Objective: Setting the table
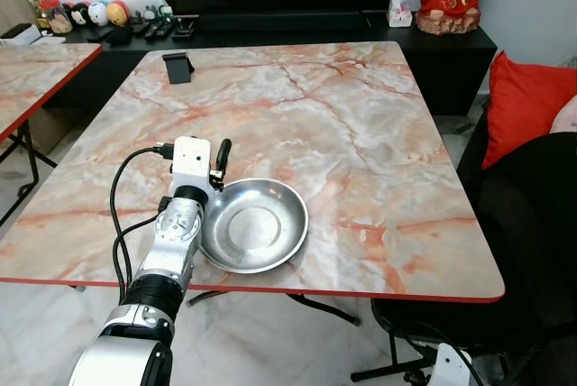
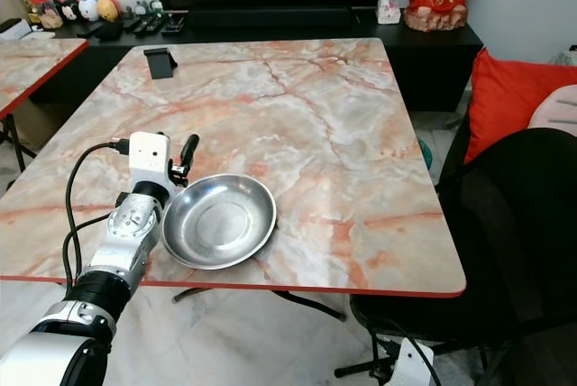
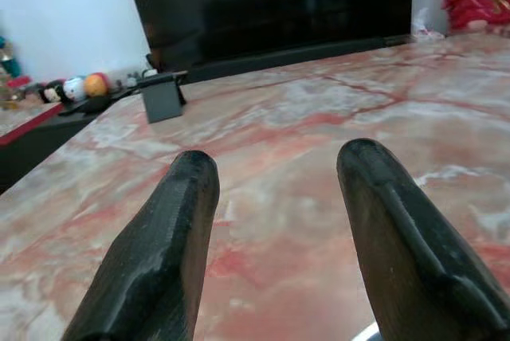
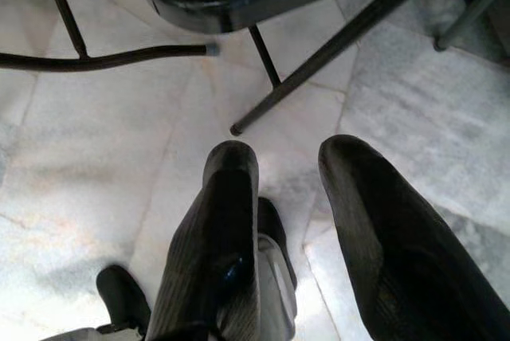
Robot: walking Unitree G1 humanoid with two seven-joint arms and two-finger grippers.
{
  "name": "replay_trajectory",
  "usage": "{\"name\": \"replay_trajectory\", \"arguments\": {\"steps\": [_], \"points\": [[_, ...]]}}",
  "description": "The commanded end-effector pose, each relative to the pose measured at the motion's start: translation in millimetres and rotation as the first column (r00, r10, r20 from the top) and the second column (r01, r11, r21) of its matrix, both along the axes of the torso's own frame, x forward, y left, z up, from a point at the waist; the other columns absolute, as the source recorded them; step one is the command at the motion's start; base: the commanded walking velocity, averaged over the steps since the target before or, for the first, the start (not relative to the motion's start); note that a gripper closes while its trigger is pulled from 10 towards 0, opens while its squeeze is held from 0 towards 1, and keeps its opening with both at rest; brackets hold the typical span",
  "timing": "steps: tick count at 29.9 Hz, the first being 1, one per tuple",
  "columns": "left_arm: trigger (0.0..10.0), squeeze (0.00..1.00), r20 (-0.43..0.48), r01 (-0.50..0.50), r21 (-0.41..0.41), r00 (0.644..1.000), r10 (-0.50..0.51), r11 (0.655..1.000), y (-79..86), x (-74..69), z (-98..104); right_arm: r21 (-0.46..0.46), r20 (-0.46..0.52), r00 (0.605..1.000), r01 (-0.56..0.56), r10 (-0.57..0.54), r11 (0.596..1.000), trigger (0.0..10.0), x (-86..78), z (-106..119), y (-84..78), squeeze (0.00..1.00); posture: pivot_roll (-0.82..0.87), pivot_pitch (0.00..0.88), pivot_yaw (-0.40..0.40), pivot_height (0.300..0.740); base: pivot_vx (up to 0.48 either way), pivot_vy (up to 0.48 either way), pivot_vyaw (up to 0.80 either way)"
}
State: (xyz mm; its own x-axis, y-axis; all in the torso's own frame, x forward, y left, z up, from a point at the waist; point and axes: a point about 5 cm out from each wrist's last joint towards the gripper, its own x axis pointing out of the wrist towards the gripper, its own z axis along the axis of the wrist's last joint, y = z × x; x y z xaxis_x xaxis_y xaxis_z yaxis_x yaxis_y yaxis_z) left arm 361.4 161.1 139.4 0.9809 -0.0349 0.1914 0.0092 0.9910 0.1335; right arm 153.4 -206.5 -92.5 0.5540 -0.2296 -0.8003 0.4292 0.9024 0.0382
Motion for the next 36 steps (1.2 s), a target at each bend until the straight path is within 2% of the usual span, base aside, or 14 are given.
{"name": "replay_trajectory", "arguments": {"steps": [1, 6, 11, 16, 18, 22, 24, 26, 27, 29, 30, 31, 32, 36], "points": [[10.0, 0.00, -0.001, -0.023, -0.008, 1.000, 0.023, 1.000, 7.2, -7.3, -8, 0.004, -0.013, 1.000, 0.003, -0.003, 1.000, 10.0, -5.7, -3, 2.7, 0.00, -0.03, 0.000, 0.008, 0.740, 0.000, 0.000, 0.00], [10.0, 0.00, 0.025, -0.023, 0.004, 0.999, 0.023, 1.000, 6.9, -21.4, -16, -0.001, -0.046, 0.999, -0.006, 0.006, 1.000, 10.0, -19.1, -7, 2.3, 0.00, 0.00, 0.000, -0.007, 0.740, 0.000, 0.000, 0.00], [10.0, 0.00, 0.090, -0.012, 0.098, 0.996, 0.003, 0.995, 5.0, -38.9, -15, 0.000, -0.077, 0.997, 0.031, -0.030, 1.000, 10.0, -33.9, -11, 0.9, 0.00, -0.02, 0.000, 0.013, 0.740, 0.000, 0.000, 0.00], [10.0, 0.00, 0.103, -0.004, 0.152, 0.995, -0.012, 0.988, 5.5, -44.9, -17, 0.010, -0.084, 0.995, 0.060, -0.059, 0.998, 10.0, -40.9, -14, 2.4, 0.00, -0.03, 0.000, 0.019, 0.740, 0.000, 0.000, 0.00], [10.0, 0.00, 0.125, -0.143, 0.093, 0.983, 0.131, 0.985, 22.9, -47.2, -11, 0.022, -0.093, 0.992, 0.083, -0.081, 0.996, 10.0, -47.9, -16, 4.5, 0.00, -0.01, 0.000, 0.012, 0.740, 0.000, 0.000, 0.00], [10.0, 0.00, 0.144, -0.318, 0.050, 0.940, 0.308, 0.947, 52.4, -50.9, -1, 0.019, -0.108, 0.993, 0.058, -0.056, 0.998, 10.0, -50.9, -17, 5.2, 0.00, 0.06, 0.000, -0.027, 0.740, 0.000, 0.000, 0.00], [10.0, 0.00, 0.168, -0.405, 0.089, 0.907, 0.387, 0.910, 78.4, -56.6, 2, 0.018, -0.110, 0.992, 0.063, -0.061, 0.998, 10.0, -52.2, -17, 5.4, 0.00, 0.09, 0.000, -0.046, 0.740, 0.000, 0.000, 0.00], [10.0, 0.00, 0.159, -0.561, 0.081, 0.823, 0.545, 0.824, 121.0, -69.9, 3, 0.016, -0.113, 0.992, 0.058, -0.056, 0.998, 10.0, -53.6, -17, 5.6, 0.00, 0.11, 0.000, -0.060, 0.740, 0.000, 0.000, 0.00], [10.0, 0.00, 0.153, -0.592, 0.074, 0.802, 0.577, 0.803, 129.2, -73.6, 3, 0.015, -0.114, 0.992, 0.058, -0.056, 0.998, 10.0, -53.9, -17, 5.6, 0.00, 0.11, 0.000, -0.060, 0.740, 0.000, 0.000, 0.00], [10.0, 0.00, 0.124, -0.661, 0.122, 0.751, 0.649, 0.741, 154.0, -87.7, -7, 0.015, -0.113, 0.992, 0.059, -0.057, 0.998, 10.0, -54.5, -17, 5.2, 0.00, 0.13, 0.000, -0.068, 0.740, 0.000, 0.000, 0.00], [10.0, 0.00, 0.074, -0.701, 0.167, 0.710, 0.701, 0.693, 168.6, -100.1, -23, 0.015, -0.111, 0.992, 0.065, -0.063, 0.998, 10.0, -54.9, -17, 5.3, 0.00, 0.14, 0.000, -0.074, 0.740, 0.000, 0.000, 0.00], [10.0, 0.00, 0.074, -0.701, 0.167, 0.710, 0.701, 0.693, 168.6, -100.1, -23, 0.015, -0.111, 0.992, 0.065, -0.063, 0.998, 10.0, -54.9, -17, 5.3, 0.00, 0.14, 0.000, -0.074, 0.740, 0.000, 0.000, 0.00], [10.0, 0.00, 0.020, -0.755, 0.188, 0.643, 0.766, 0.629, 182.2, -115.8, -39, 0.016, -0.108, 0.992, 0.065, -0.062, 0.998, 10.0, -55.1, -17, 5.4, 0.00, 0.13, 0.000, -0.069, 0.740, 0.000, 0.000, 0.00], [10.0, 0.00, -0.003, -0.819, 0.243, 0.535, 0.845, 0.520, 194.3, -138.8, -56, 0.023, -0.100, 0.991, 0.094, -0.091, 0.995, 10.0, -56.9, -17, 4.8, 0.00, 0.13, 0.000, -0.071, 0.740, 0.000, 0.000, 0.00]]}}
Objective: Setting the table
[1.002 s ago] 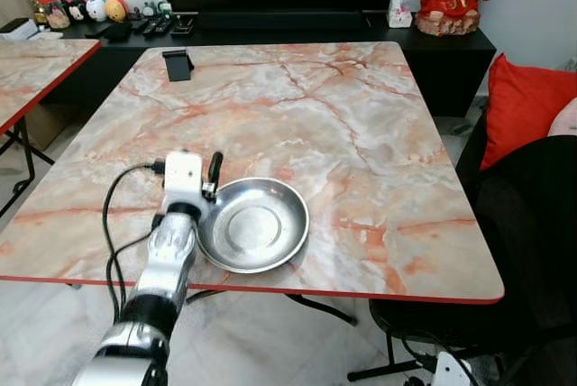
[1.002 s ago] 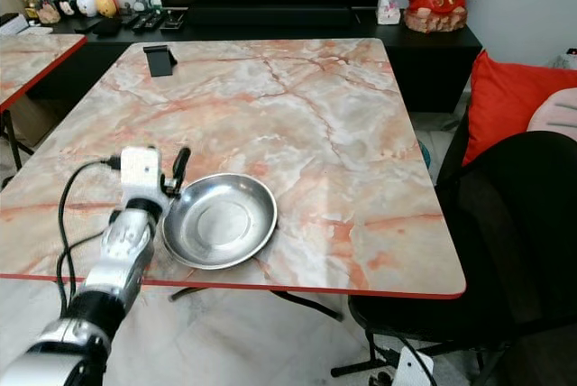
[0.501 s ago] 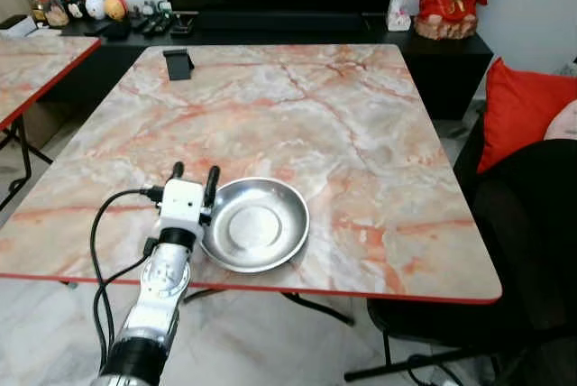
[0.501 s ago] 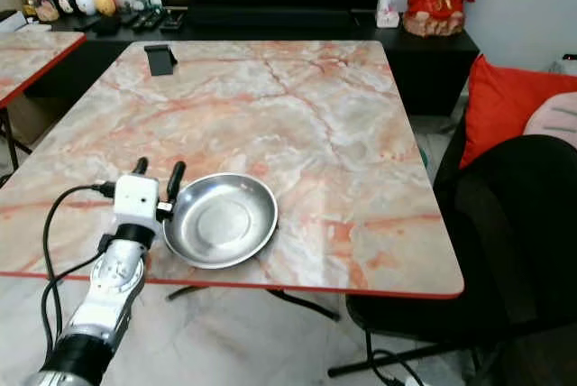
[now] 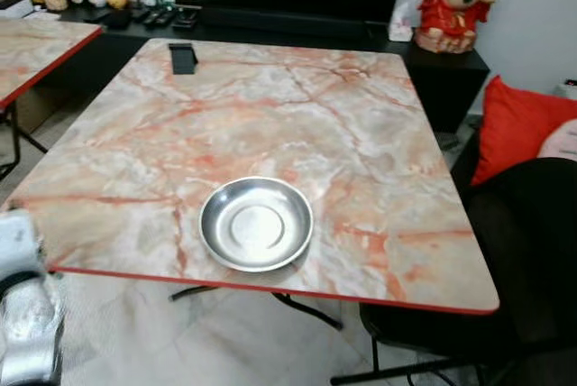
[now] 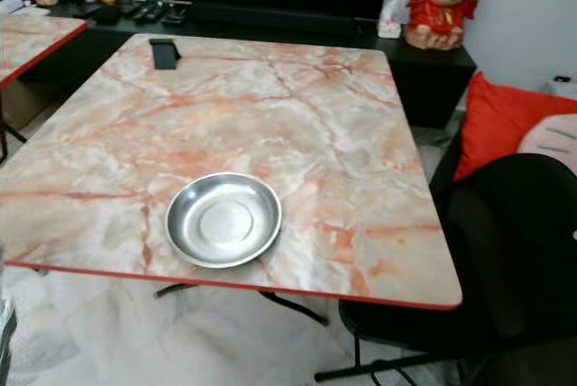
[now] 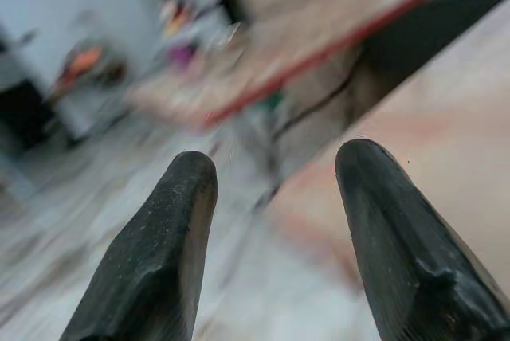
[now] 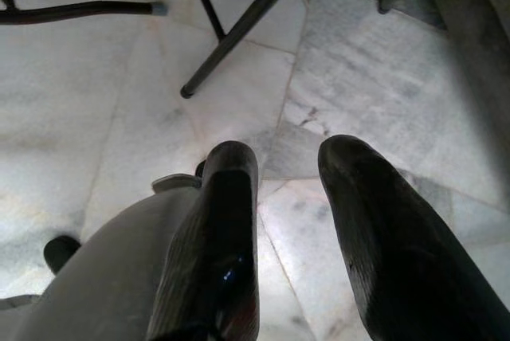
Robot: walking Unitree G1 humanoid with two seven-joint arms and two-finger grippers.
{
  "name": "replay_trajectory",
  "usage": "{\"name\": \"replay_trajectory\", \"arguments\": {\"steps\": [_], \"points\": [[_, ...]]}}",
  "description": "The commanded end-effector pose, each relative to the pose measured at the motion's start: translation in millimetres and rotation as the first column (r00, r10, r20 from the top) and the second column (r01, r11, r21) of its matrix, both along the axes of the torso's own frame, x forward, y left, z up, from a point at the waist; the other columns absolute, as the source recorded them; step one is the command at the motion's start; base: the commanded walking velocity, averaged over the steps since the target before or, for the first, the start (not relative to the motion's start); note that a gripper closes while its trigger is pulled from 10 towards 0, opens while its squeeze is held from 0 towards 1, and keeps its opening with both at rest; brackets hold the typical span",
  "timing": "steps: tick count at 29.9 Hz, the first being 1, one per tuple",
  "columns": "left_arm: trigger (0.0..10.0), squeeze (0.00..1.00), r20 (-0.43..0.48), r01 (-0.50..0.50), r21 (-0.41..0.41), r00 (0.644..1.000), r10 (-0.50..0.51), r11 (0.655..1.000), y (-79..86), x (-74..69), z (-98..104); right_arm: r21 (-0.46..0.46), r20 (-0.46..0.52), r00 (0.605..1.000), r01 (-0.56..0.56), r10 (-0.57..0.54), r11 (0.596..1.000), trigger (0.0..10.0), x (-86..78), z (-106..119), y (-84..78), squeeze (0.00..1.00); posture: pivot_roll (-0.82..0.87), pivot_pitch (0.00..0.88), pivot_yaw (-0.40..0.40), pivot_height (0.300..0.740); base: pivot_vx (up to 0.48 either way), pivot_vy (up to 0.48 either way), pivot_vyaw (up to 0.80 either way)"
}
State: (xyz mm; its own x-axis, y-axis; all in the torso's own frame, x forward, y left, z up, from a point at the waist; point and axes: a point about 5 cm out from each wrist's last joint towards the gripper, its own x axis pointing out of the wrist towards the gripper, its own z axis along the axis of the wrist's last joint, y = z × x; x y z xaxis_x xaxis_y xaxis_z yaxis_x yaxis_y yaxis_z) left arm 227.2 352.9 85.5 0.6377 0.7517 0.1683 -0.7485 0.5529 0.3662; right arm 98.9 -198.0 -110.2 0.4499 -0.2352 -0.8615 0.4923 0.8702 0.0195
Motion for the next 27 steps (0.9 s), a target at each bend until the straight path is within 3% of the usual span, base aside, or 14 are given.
{"name": "replay_trajectory", "arguments": {"steps": [1, 4, 7, 8, 13, 14, 16, 17, 19, 20, 21, 22, 24, 27], "points": [[10.0, 0.00, -0.017, -0.094, 0.016, 0.995, 0.094, 0.995, 5.2, -10.2, -6, -0.008, 0.005, 1.000, 0.022, -0.022, 1.000, 10.0, -2.9, 0, -3.6, 0.00, 0.13, 0.000, -0.071, 0.740, 0.000, 0.000, 0.00], [10.0, 0.00, -0.068, -0.221, 0.004, 0.973, 0.221, 0.975, 14.6, -30.4, -21, -0.003, 0.001, 1.000, 0.020, -0.020, 1.000, 10.0, -4.1, 0, -2.9, 0.00, 0.13, 0.000, -0.075, 0.740, 0.000, 0.000, 0.00], [10.0, 0.00, -0.132, -0.256, -0.025, 0.959, 0.251, 0.966, 16.8, -40.3, -37, 0.001, 0.000, 1.000, 0.020, -0.020, 1.000, 10.0, -4.5, -1, -2.2, 0.00, 0.14, 0.000, -0.073, 0.740, 0.000, 0.000, 0.00], [10.0, 0.00, -0.224, -0.231, -0.091, 0.953, 0.206, 0.969, 11.2, -43.2, -56, 0.004, -0.003, 1.000, 0.016, -0.016, 1.000, 10.0, -4.7, -1, -1.4, 0.00, 0.13, 0.000, -0.069, 0.740, 0.000, 0.000, 0.00], [10.0, 0.00, -0.379, -0.100, -0.247, 0.925, -0.001, 0.964, -15.2, -39.3, -90, 0.010, -0.002, 0.999, 0.032, -0.032, 0.999, 10.0, -4.6, -1, 0.0, 0.00, 0.11, 0.000, -0.053, 0.740, 0.000, 0.000, 0.00], [10.0, 0.00, -0.426, 0.030, -0.308, 0.889, -0.166, 0.951, -34.3, -30.3, -101, 0.014, 0.000, 0.998, 0.056, -0.056, 0.998, 10.0, -4.8, -1, 0.2, 0.00, 0.10, 0.000, -0.051, 0.740, 0.000, 0.000, 0.00], [10.0, 0.00, -0.421, 0.070, -0.381, 0.875, -0.240, 0.922, -45.9, -26.5, -107, 0.014, -0.002, 0.998, 0.059, -0.059, 0.998, 10.0, -4.8, -1, 0.5, 0.00, 0.10, 0.000, -0.048, 0.740, 0.000, 0.000, 0.00], [10.0, 0.00, -0.413, 0.122, -0.470, 0.845, -0.340, 0.874, -62.4, -20.7, -115, 0.012, -0.005, 0.999, 0.051, -0.051, 0.999, 10.0, -4.5, -1, 0.8, 0.00, 0.09, 0.000, -0.050, 0.740, 0.000, 0.000, 0.00], [10.0, 0.00, -0.433, 0.271, -0.492, 0.749, -0.503, 0.827, -87.5, -8.3, -120, 0.006, -0.008, 1.000, 0.003, -0.003, 1.000, 10.0, -2.6, -1, 1.8, 0.00, 0.08, 0.000, -0.050, 0.740, 0.000, 0.000, 0.00], [10.0, 0.00, -0.433, 0.271, -0.492, 0.749, -0.503, 0.827, -87.5, -8.3, -120, 0.006, -0.008, 1.000, 0.003, -0.003, 1.000, 10.0, -2.6, -1, 1.8, 0.00, 0.08, 0.000, -0.050, 0.740, 0.000, 0.000, 0.00], [10.0, 0.00, -0.435, 0.291, -0.556, 0.696, -0.571, 0.779, -100.6, -6.7, -126, 0.009, -0.010, 1.000, -0.002, 0.002, 1.000, 10.0, -2.3, -1, 2.3, 0.00, 0.08, 0.000, -0.050, 0.740, 0.000, 0.000, 0.00], [10.0, 0.00, -0.435, 0.291, -0.556, 0.696, -0.571, 0.779, -100.6, -6.7, -126, 0.009, -0.010, 1.000, -0.002, 0.002, 1.000, 10.0, -2.3, -1, 2.3, 0.00, 0.08, 0.000, -0.050, 0.740, 0.000, 0.000, 0.00], [10.0, 0.00, -0.474, 0.327, -0.579, 0.610, -0.635, 0.747, -115.4, -8.4, -134, 0.000, -0.025, 0.999, -0.030, 0.030, 1.000, 10.0, -1.9, -1, 2.4, 0.00, 0.07, 0.000, -0.048, 0.740, 0.000, 0.000, 0.00], [10.0, 0.00, -0.486, 0.316, -0.618, 0.567, -0.665, 0.720, -123.9, -13.9, -141, -0.030, -0.052, 0.990, -0.130, 0.128, 0.991, 10.0, -0.8, -1, 1.8, 0.00, 0.05, 0.000, -0.047, 0.740, 0.000, 0.000, 0.00]]}}
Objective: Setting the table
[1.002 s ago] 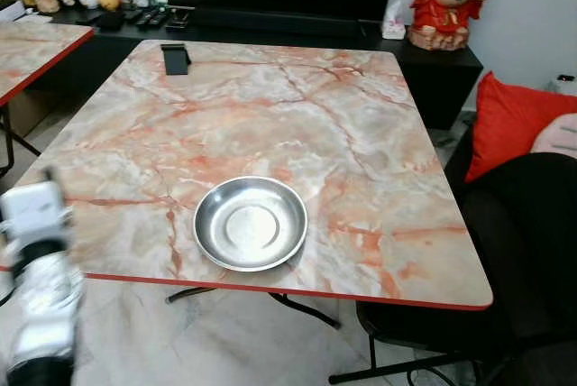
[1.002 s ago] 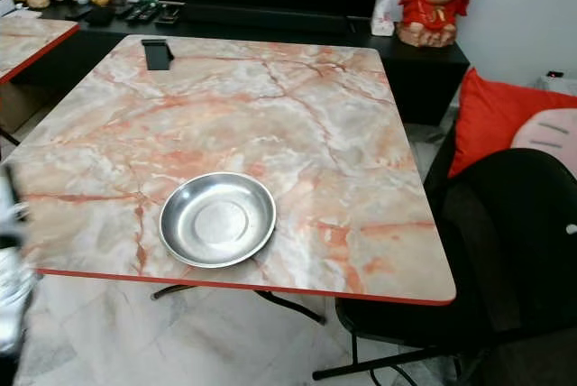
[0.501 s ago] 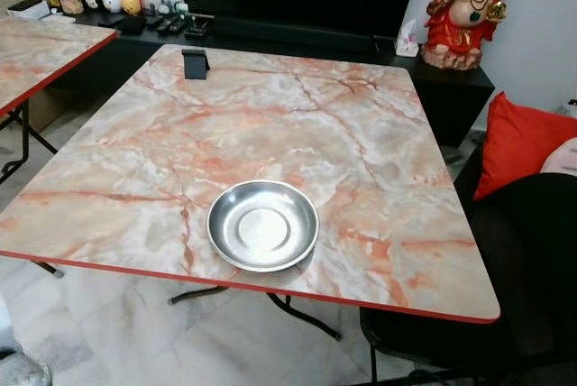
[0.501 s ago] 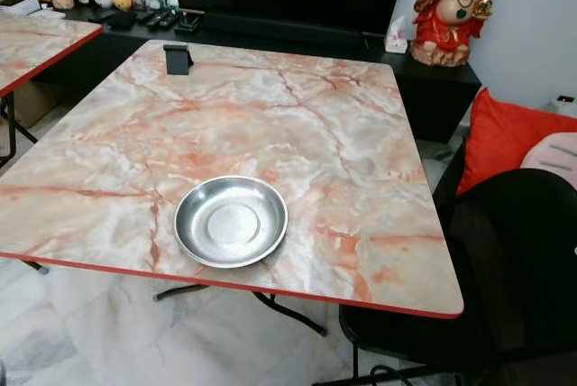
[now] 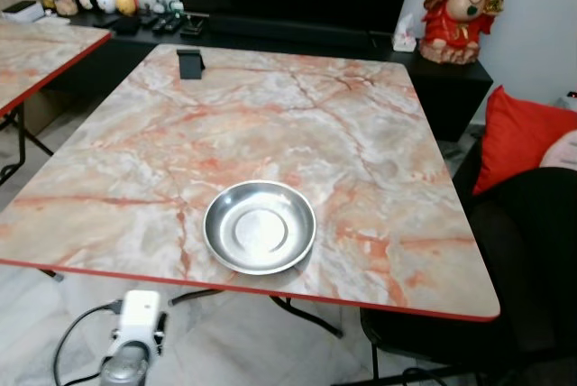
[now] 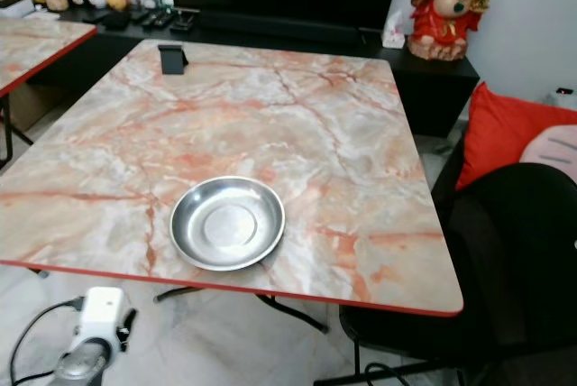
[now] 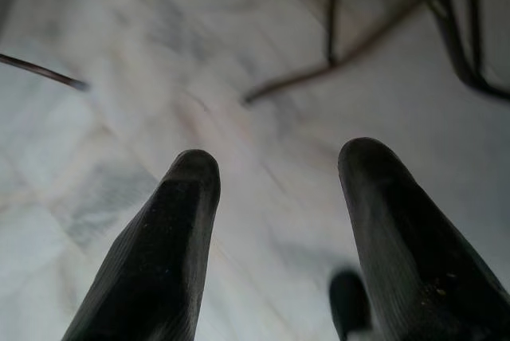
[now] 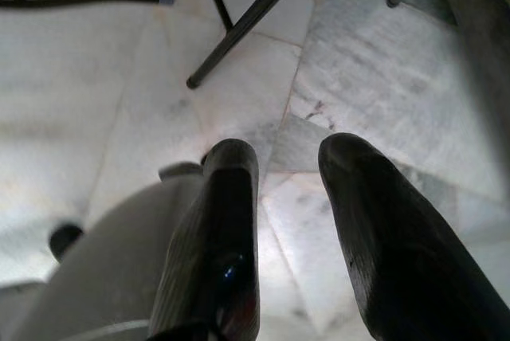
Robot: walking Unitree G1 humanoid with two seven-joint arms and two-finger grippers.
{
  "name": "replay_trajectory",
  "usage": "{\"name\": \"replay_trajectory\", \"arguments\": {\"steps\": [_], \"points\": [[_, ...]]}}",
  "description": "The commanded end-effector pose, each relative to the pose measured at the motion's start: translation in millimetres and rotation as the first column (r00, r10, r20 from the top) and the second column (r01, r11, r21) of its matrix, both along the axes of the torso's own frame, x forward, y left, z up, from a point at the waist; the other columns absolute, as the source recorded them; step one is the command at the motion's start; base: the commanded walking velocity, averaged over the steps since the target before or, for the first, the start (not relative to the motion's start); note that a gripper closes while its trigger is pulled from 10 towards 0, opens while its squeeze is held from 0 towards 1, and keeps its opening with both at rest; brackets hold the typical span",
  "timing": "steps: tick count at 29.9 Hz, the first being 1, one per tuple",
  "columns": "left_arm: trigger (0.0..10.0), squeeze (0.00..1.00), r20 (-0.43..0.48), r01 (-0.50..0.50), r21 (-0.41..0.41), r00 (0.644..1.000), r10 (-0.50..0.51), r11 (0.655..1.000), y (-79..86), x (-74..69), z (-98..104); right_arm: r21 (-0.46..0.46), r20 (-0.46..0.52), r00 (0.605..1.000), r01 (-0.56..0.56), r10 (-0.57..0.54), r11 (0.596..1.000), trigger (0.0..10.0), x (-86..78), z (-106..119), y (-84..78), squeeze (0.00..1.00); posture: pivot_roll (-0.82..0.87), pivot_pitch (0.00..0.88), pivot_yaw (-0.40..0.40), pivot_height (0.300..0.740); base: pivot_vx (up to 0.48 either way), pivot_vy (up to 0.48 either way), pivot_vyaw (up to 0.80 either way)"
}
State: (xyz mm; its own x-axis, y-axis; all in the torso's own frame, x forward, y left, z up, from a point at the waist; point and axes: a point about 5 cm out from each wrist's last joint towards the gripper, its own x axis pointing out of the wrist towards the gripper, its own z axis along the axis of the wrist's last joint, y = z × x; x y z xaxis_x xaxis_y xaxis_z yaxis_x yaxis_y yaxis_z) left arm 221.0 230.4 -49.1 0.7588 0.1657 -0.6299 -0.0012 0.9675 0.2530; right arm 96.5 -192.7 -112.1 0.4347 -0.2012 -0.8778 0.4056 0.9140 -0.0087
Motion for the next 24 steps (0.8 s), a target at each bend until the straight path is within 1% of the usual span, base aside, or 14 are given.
{"name": "replay_trajectory", "arguments": {"steps": [1, 4, 8, 11, 14, 23, 24], "points": [[10.0, 0.00, -0.067, 0.025, -0.010, 0.997, -0.025, 1.000, -3.6, -9.2, -8, -0.025, -0.008, 0.999, -0.042, 0.042, 0.999, 10.0, 1.9, 1, -3.7, 0.00, 0.05, 0.000, -0.047, 0.740, 0.000, 0.000, 0.00], [10.0, 0.00, -0.137, 0.070, -0.027, 0.988, -0.073, 0.997, -12.0, -16.3, -16, -0.043, -0.014, 0.999, -0.053, 0.052, 0.998, 10.0, 1.7, 1, -5.4, 0.00, 0.04, 0.000, -0.053, 0.740, 0.000, 0.000, 0.00], [10.0, 0.00, -0.144, 0.084, -0.032, 0.986, -0.088, 0.996, -15.0, -15.2, -16, -0.053, -0.014, 0.998, -0.069, 0.069, 0.996, 10.0, 2.5, 2, -6.5, 0.00, 0.05, 0.000, -0.059, 0.740, 0.000, 0.000, 0.00], [10.0, 0.00, -0.145, 0.070, -0.046, 0.986, -0.076, 0.996, -17.3, -14.2, -17, -0.063, -0.018, 0.992, -0.123, 0.123, 0.990, 10.0, 4.9, 2, -6.2, 0.00, 0.05, 0.000, -0.064, 0.740, 0.000, 0.000, 0.00], [10.0, 0.00, -0.164, 0.068, -0.034, 0.984, -0.073, 0.997, -18.2, -15.5, -18, -0.064, -0.015, 0.993, -0.116, 0.115, 0.991, 10.0, 5.1, 2, -5.6, 0.00, 0.04, 0.000, -0.050, 0.740, 0.000, 0.000, 0.00], [10.0, 0.00, -0.178, 0.049, -0.044, 0.982, -0.057, 0.998, -16.6, -18.1, -20, -0.061, -0.011, 0.994, -0.113, 0.113, 0.992, 10.0, 4.5, 2, -3.5, 0.00, 0.01, 0.000, -0.020, 0.740, 0.000, 0.000, 0.00], [10.0, 0.00, -0.176, 0.036, -0.048, 0.983, -0.044, 0.998, -16.0, -18.4, -20, -0.058, -0.011, 0.994, -0.112, 0.111, 0.992, 10.0, 4.1, 2, -3.2, 0.00, 0.02, 0.000, -0.020, 0.740, 0.000, 0.000, 0.00]]}}
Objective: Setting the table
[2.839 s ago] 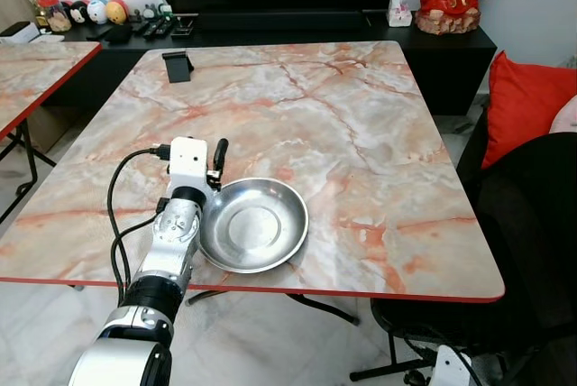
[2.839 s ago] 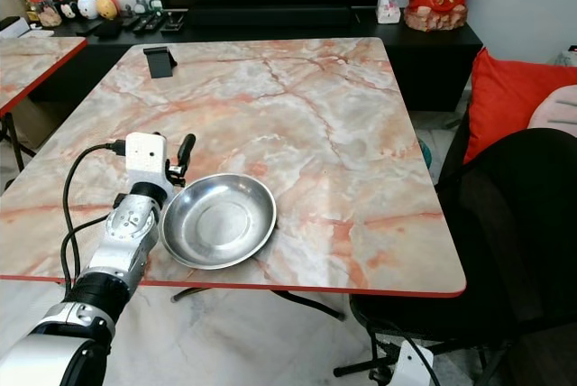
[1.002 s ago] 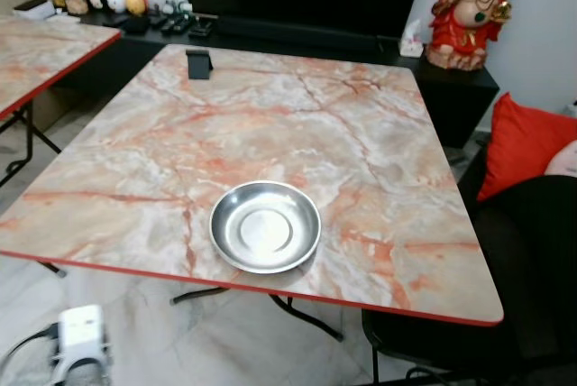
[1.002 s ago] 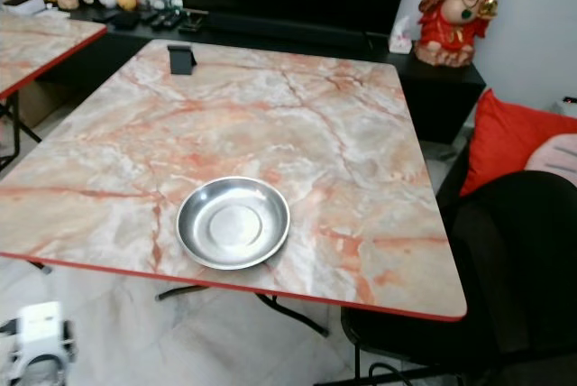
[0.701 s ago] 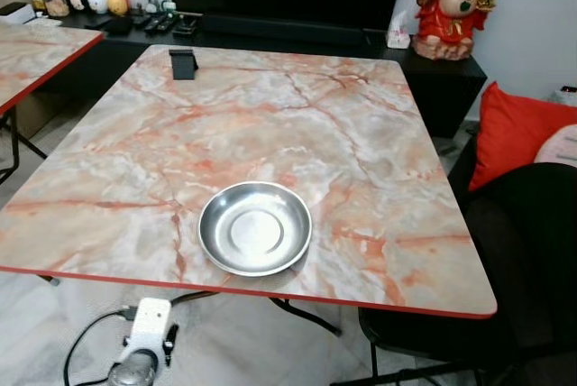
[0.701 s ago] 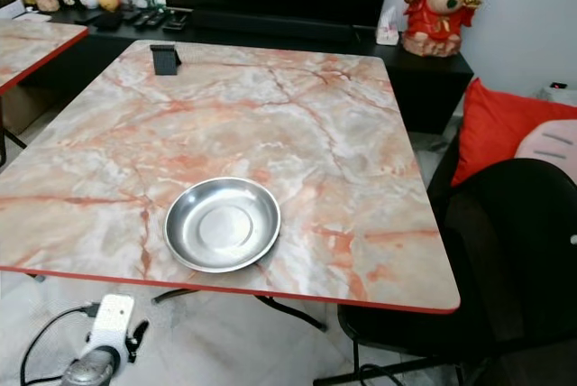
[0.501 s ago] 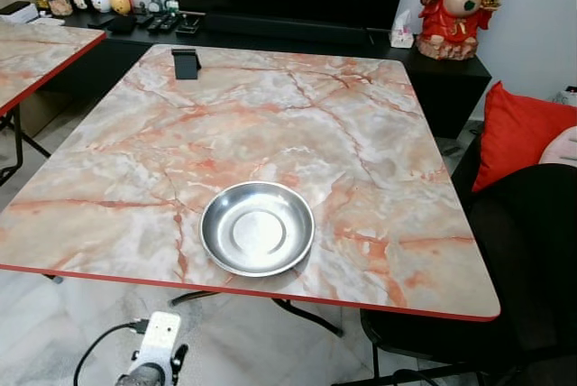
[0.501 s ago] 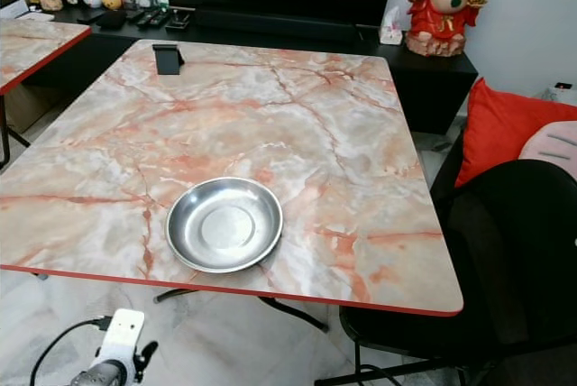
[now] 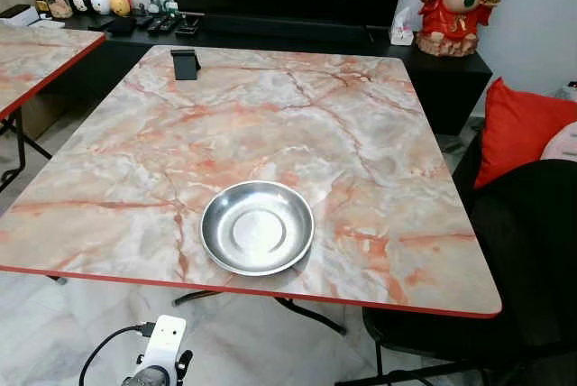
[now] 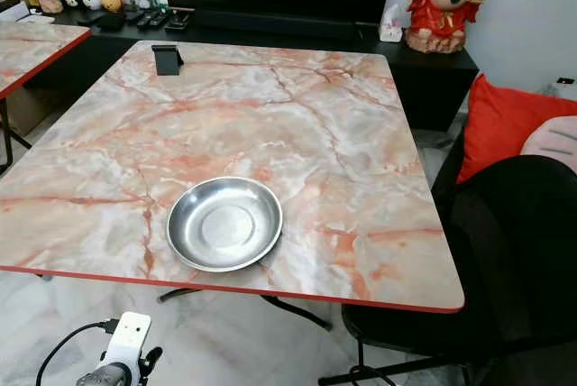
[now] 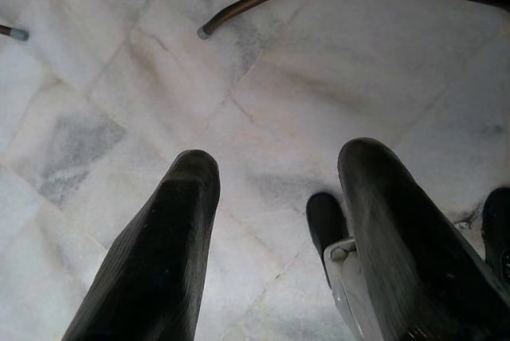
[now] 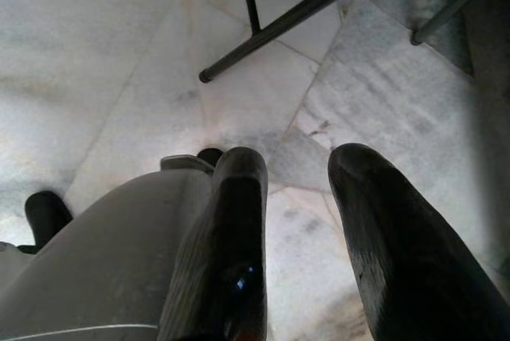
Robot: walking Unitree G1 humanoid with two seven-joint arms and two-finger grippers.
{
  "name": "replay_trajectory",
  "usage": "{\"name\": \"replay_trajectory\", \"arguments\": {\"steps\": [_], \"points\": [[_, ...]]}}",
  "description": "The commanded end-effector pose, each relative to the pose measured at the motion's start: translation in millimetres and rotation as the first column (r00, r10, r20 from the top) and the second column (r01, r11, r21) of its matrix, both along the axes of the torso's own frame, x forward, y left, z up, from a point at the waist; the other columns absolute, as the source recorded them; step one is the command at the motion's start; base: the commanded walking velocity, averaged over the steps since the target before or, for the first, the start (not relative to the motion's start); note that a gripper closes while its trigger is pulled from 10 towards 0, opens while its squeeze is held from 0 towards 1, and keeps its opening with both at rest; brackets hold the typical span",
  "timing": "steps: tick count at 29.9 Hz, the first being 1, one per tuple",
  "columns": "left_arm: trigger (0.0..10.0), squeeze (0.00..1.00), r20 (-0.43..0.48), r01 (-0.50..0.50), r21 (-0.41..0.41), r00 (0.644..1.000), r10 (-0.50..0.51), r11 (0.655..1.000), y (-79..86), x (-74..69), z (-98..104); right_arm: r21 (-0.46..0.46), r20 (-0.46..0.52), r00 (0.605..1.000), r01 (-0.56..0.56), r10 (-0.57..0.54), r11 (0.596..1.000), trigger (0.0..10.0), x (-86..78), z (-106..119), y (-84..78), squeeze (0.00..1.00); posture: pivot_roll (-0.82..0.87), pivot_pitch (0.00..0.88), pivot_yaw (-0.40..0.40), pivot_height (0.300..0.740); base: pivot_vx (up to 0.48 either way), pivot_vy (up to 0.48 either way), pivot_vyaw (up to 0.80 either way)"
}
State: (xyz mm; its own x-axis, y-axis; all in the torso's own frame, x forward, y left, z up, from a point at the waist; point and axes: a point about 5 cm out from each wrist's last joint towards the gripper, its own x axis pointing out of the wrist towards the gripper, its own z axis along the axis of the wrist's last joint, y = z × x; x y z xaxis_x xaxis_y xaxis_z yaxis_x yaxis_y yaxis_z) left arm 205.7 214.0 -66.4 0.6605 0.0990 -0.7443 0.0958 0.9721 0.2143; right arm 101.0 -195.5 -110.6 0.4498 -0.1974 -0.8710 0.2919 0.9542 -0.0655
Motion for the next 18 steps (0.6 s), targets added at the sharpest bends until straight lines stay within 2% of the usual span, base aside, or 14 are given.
{"name": "replay_trajectory", "arguments": {"steps": [1, 7, 10, 18], "points": [[10.0, 0.00, -0.026, -0.027, -0.012, 0.999, 0.027, 1.000, 0.7, -3.5, -3, 0.000, 0.001, 1.000, 0.006, -0.006, 1.000, 10.0, -0.6, 0, -0.3, 0.00, 0.02, 0.000, -0.020, 0.740, 0.000, 0.000, 0.00], [10.0, 0.00, -0.047, -0.019, -0.003, 0.999, 0.019, 1.000, 2.2, -6.8, -4, 0.005, -0.008, 1.000, 0.012, -0.012, 1.000, 10.0, -2.5, -1, 0.9, 0.00, 0.02, 0.000, -0.001, 0.740, 0.000, 0.000, 0.00], [10.0, 0.00, -0.064, -0.021, 0.005, 0.998, 0.021, 1.000, 8.0, -10.3, -5, 0.010, -0.009, 1.000, 0.014, -0.014, 1.000, 10.0, -2.9, -1, 3.0, 0.00, -0.01, 0.000, 0.024, 0.740, 0.000, 0.000, 0.00], [10.0, 0.00, -0.095, -0.071, 0.008, 0.993, 0.071, 0.997, 16.6, -20.9, -9, 0.009, -0.004, 1.000, -0.005, 0.006, 1.000, 10.0, -2.0, -1, 5.0, 0.00, 0.00, 0.000, 0.016, 0.740, 0.000, 0.000, 0.00]]}}
